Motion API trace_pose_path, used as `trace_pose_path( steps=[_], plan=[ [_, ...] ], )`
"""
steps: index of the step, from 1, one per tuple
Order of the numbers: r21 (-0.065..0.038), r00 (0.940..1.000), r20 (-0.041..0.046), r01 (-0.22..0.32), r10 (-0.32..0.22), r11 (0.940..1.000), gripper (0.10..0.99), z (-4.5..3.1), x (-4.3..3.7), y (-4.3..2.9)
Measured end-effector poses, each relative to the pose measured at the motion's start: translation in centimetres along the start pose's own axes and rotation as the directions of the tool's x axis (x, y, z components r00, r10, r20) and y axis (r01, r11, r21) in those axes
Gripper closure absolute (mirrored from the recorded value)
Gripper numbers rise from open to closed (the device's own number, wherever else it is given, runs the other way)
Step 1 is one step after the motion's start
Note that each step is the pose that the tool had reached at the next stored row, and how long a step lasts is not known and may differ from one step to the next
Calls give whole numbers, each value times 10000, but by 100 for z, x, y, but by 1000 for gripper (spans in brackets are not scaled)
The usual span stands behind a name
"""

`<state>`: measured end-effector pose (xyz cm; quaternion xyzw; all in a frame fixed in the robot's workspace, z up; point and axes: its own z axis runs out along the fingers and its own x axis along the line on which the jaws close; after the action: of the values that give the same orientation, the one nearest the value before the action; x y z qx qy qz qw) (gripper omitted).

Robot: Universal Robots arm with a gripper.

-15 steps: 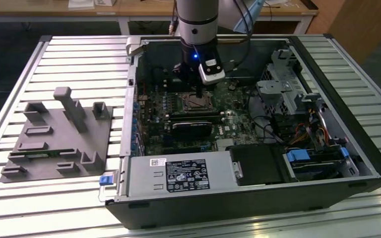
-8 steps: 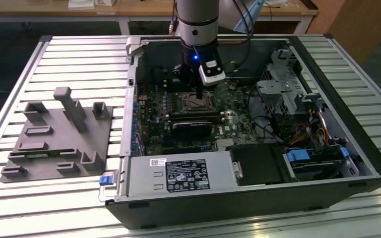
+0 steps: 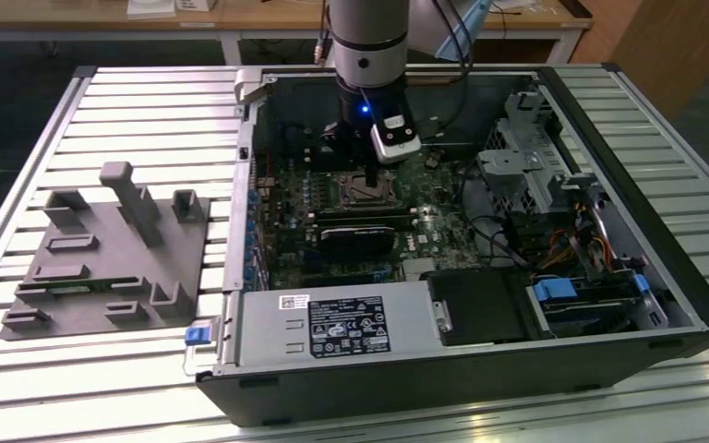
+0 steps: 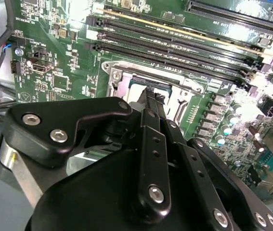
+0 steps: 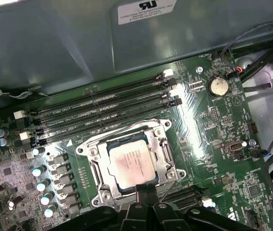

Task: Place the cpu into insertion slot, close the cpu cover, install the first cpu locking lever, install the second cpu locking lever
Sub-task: 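Install the second cpu locking lever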

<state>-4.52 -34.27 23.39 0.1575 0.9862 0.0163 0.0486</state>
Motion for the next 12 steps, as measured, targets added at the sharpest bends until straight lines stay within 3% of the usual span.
trace_pose_path(
  steps=[12],
  plan=[
    [0, 10000, 0, 1, -1, 10000, 980, -30, -11, -23]
  ],
)
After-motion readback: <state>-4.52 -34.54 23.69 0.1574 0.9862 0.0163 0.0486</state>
